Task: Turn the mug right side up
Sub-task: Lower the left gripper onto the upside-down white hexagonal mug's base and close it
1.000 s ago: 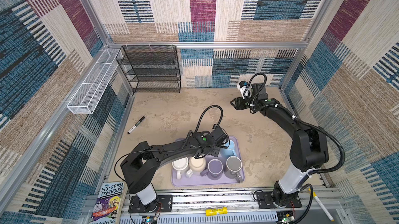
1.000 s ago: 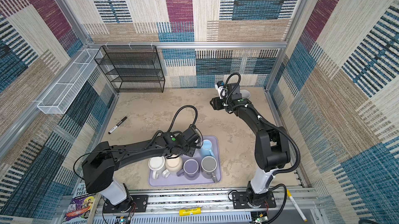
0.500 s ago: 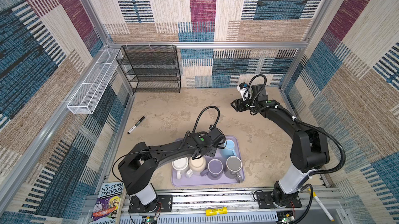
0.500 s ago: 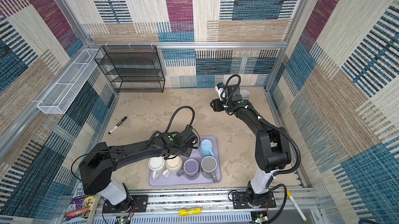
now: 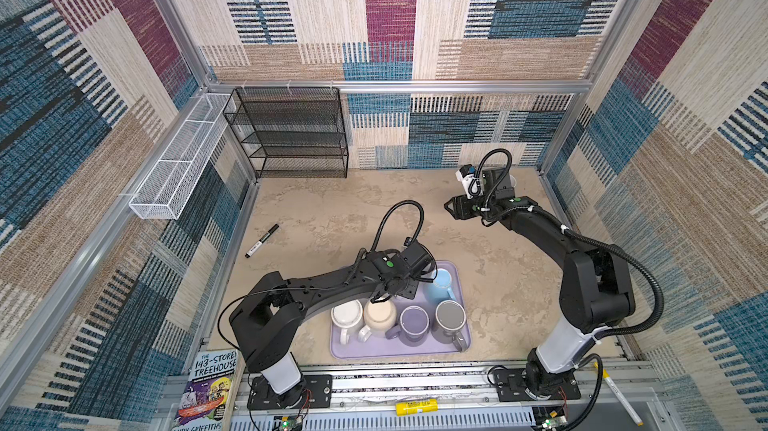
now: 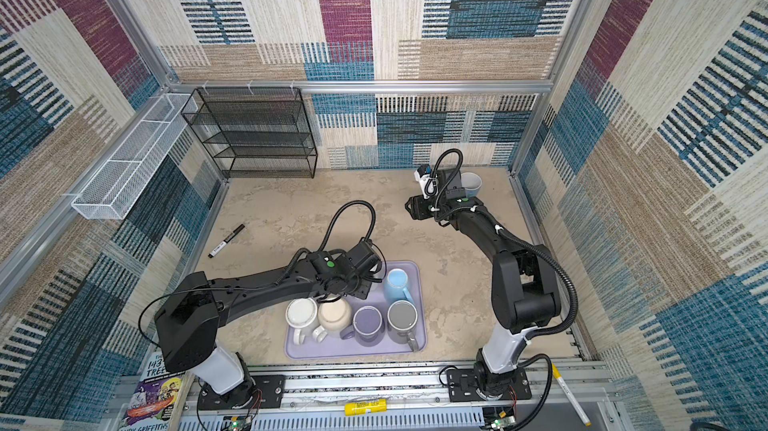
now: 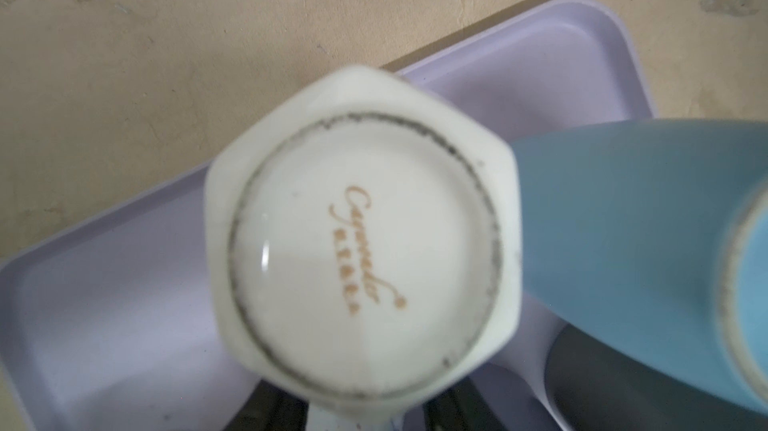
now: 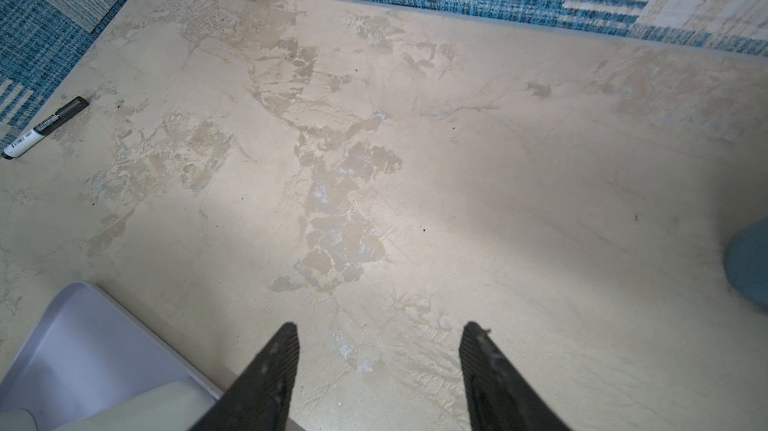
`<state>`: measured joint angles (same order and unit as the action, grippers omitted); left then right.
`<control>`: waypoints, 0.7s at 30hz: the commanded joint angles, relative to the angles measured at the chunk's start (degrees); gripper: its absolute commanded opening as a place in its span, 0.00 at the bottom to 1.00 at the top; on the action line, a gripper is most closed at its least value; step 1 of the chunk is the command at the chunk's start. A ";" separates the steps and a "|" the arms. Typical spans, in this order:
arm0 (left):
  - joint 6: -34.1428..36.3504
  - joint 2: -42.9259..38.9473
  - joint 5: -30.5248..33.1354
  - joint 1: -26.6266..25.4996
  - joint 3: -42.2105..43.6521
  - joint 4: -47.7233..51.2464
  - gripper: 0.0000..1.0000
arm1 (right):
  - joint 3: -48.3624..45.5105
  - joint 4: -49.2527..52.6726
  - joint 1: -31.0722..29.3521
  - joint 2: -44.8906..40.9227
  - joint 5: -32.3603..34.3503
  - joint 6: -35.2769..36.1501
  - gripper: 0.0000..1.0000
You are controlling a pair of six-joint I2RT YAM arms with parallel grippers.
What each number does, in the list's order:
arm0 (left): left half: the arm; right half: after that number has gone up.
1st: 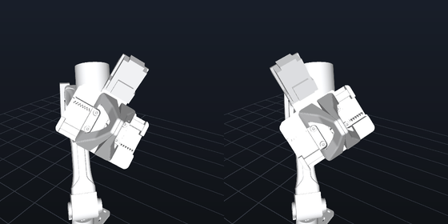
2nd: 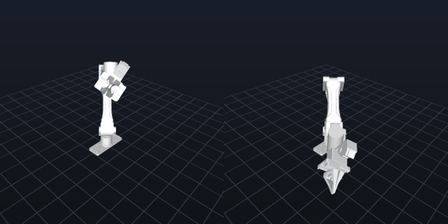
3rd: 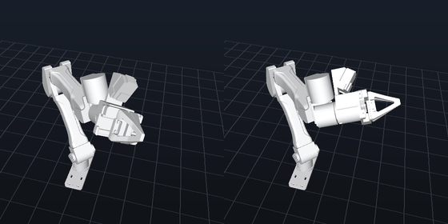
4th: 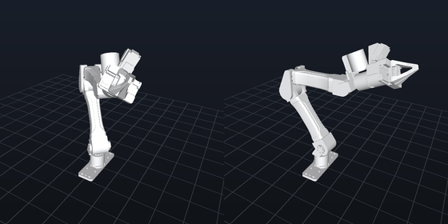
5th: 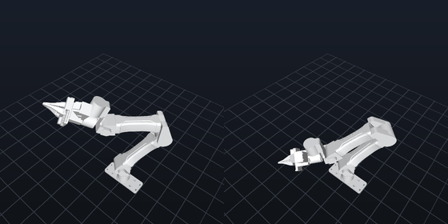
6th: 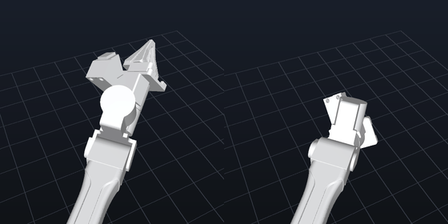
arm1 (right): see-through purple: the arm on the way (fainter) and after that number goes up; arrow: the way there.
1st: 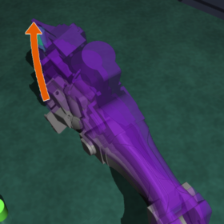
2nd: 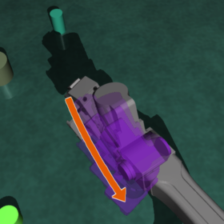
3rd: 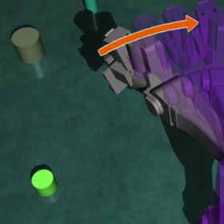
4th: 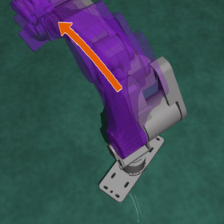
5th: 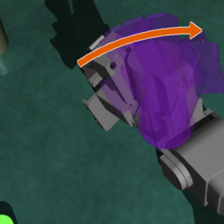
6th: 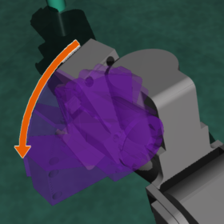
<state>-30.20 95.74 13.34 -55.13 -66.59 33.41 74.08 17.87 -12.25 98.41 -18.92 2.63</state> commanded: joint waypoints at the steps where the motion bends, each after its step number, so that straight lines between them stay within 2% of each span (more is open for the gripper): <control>1: 1.15 0.64 0.55 0.10 -0.81 0.12 0.40 | -0.17 -2.18 -0.04 -0.71 -0.10 -0.22 0.64; 6: 1.10 0.89 0.95 0.13 -0.57 0.23 0.40 | -0.30 -2.15 0.00 -0.76 -0.13 -0.23 0.64; 13: 1.66 1.41 1.90 0.20 -0.65 0.98 0.30 | -0.42 -2.14 -0.05 -0.85 -0.42 -0.40 0.64; 21: 2.02 2.02 1.80 0.26 -0.94 0.96 0.29 | -0.39 -2.16 -0.07 -0.76 -0.46 -0.28 0.64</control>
<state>-29.98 97.43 13.28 -55.09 -66.94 34.50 73.73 17.43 -12.25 98.13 -18.94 2.63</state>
